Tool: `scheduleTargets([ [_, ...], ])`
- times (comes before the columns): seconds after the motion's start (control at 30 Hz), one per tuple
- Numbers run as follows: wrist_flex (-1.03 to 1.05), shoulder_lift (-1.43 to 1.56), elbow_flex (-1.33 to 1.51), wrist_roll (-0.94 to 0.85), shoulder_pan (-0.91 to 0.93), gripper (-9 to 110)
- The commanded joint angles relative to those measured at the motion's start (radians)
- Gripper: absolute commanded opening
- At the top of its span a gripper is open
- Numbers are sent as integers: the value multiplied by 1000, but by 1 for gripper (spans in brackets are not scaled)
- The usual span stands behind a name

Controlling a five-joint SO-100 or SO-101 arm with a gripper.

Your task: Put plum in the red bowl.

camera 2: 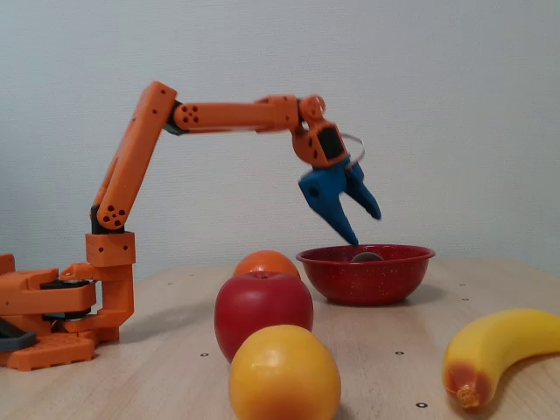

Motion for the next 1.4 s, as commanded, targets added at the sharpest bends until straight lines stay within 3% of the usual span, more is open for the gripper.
scheduleTargets([
  [0.0,23,186,-61,-5,37,24],
  [0.1,48,222,-57,-5,48,20],
  [0.3,69,310,-8,-9,72,0],
  [0.8,43,632,325,21,242,0],
  [1.37,-201,1198,1080,0,396,0],
])
